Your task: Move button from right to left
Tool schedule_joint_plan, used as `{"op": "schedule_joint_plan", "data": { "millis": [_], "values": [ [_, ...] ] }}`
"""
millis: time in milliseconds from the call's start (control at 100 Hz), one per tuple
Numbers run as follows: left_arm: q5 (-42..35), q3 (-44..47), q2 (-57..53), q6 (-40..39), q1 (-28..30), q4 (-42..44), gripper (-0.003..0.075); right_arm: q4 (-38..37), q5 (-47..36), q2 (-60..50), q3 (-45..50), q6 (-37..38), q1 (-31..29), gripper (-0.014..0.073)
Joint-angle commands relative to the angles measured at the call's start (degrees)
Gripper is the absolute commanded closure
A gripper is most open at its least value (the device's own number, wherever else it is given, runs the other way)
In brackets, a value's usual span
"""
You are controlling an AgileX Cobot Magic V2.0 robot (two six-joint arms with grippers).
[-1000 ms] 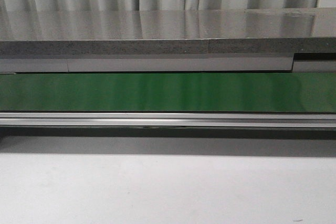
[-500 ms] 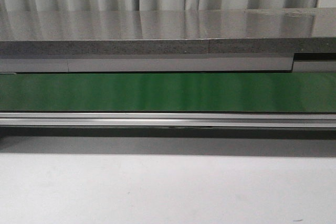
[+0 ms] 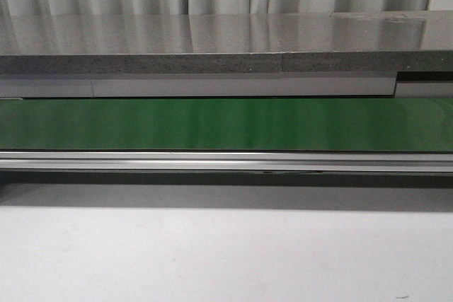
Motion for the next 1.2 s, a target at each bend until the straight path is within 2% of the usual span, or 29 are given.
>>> {"op": "schedule_joint_plan", "data": {
  "millis": [0, 280, 490, 940, 1190],
  "values": [
    [-0.94, -1.89, -4.89, -0.32, -1.94, -4.32, 0.0741, -0.05, -4.66, 0.45, -1.47, -0.47, 0.01, 0.0659],
    [-4.80, -1.53, -10.08, -0.32, -13.26, -4.32, 0.0741, -0.05, -4.66, 0.45, -1.47, -0.47, 0.01, 0.0659],
    [-9.81, 3.81, -15.61, -0.43, -19.01, -4.32, 0.0741, -0.05, -4.66, 0.45, -1.47, -0.47, 0.01, 0.0659],
    [-23.58, 27.02, -35.57, -0.43, -19.76, -4.52, 0.0741, -0.05, -4.66, 0.45, -1.47, -0.47, 0.01, 0.0659],
    [-28.39, 38.61, -48.25, -0.43, -19.76, -4.72, 0.0741, -0.05, -4.66, 0.45, -1.47, -0.47, 0.01, 0.0659]
  ]
}}
